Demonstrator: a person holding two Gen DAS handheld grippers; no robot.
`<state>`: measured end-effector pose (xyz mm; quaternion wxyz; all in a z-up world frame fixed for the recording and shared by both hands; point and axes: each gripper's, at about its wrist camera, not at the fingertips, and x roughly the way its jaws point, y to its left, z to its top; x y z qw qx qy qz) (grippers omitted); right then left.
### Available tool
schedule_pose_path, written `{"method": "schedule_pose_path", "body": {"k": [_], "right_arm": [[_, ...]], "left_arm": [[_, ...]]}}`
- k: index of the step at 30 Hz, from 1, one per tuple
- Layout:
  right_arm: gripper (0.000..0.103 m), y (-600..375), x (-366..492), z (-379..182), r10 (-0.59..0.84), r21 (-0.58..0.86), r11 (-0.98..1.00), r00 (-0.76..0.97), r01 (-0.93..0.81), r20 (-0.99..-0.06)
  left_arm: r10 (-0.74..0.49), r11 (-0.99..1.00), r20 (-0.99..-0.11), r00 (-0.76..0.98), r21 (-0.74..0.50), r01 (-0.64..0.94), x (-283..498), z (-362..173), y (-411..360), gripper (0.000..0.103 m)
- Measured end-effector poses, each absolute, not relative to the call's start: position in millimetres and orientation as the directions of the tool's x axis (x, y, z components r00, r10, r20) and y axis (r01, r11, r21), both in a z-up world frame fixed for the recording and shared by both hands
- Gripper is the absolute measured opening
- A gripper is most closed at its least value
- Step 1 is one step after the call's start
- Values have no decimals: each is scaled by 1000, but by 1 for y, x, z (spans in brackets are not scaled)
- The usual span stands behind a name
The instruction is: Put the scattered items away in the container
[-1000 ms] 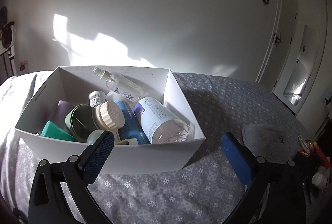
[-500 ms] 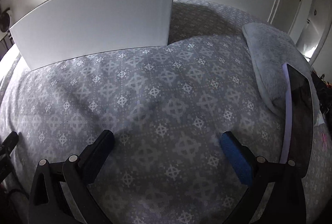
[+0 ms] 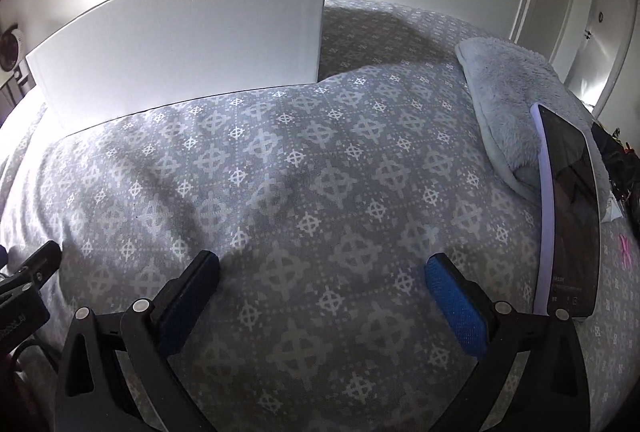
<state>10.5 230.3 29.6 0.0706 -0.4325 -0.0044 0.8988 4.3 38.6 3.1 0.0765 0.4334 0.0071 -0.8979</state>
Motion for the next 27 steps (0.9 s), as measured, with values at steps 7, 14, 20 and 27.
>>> {"method": "schedule_pose_path", "body": {"k": [7,14,20,27], "right_arm": [[103,230,16,30,125,-64,-991,-628,-119,-768],[103,229,15,29,129,-69,-990,-628,-119,-767],[103,228,17,28,134,-70,-990,-622,-126,-771],[103,224,25,26,169,-95,-984,-626,-150,-762]], "left_arm": [[-98,-990,-770,-631,12,139,12,2,35,103],[-104,-990,-775,-624,22,138,14,4,39,103],[-88,-993,-781,-618,21,115,13,5,39,103],[-86,-994,-777,-624,23,109,11,6,37,103]]}}
